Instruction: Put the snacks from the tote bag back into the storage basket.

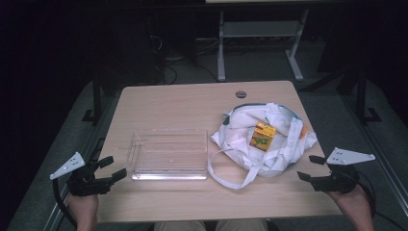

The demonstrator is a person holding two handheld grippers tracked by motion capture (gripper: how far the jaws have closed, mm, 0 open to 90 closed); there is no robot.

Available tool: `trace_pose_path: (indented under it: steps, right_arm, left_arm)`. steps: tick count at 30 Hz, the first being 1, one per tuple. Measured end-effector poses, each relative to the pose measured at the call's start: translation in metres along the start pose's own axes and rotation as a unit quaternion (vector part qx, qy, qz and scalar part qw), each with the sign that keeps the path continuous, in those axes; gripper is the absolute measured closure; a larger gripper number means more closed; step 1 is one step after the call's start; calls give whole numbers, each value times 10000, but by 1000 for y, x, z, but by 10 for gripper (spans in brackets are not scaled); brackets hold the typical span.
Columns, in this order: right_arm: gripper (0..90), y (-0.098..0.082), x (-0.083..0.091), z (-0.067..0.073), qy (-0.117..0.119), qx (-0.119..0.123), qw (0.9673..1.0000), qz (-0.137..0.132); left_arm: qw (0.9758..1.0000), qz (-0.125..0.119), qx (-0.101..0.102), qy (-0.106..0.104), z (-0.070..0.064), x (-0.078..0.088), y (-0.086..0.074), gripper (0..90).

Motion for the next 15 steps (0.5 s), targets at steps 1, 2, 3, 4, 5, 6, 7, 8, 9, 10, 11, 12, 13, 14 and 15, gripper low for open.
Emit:
trace_pose_path:
  steps: [1,2,3,4,5,6,7,8,9,10,11,12,13,14,15]
  right_arm:
    - [243,1,0,1,11,-12,10000,2]
    - [243,1,0,1,11,-12,10000,2]
    - [243,3,0,1,26,1,10000,4]
    - [243,8,-1,2,49,50,10000,-1]
    - [242,11,-2,2,75,76,9999,-9]
    - [242,11,-2,2,75,76,9999,-9]
    - [243,13,-3,2,115,90,9999,-9]
    - [242,17,-5,2,159,93,9998,26]
    - [242,22,-8,1,191,152,9997,81]
    - [242,22,-8,1,191,152,9997,81]
    - [242,24,-10,1,208,170,9996,82]
    - [242,28,-11,0,211,224,9994,127]
    - [242,31,-12,0,217,266,9993,150]
    - [241,34,-13,0,213,304,9992,167]
    - [239,37,-13,0,225,303,9991,176]
  left_arm:
    - [10000,17,-21,1,0,0,0,126]
    - [10000,-1,-26,6,-1,1,0,126]
    - [10000,-19,-41,20,0,1,0,126]
    - [10000,-22,-27,24,0,1,0,126]
    - [10000,-22,16,31,1,1,0,126]
    - [10000,-22,16,31,1,1,0,126]
    - [10000,2,15,27,1,0,-1,126]
    - [10000,-2,3,28,1,-1,0,126]
    - [10000,-6,-5,21,1,-1,0,126]
    - [10000,-4,-8,12,1,-1,0,126]
    - [10000,11,-20,16,1,-1,0,126]
    - [10000,14,-19,13,0,-2,0,126]
    - [10000,17,-13,5,0,-2,0,126]
    - [10000,11,-9,2,0,-2,0,126]
    - [10000,1,-5,2,0,-2,0,126]
Point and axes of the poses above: each handheld gripper's, and its own axes: x roughly backward along the jaws, y roughly out of its top, z roughly to its left, the point moved 3 cm from there along -x, roughly forward along the jaws, and after that the axes turned 4 degrees about y, right-handed, at the moved point
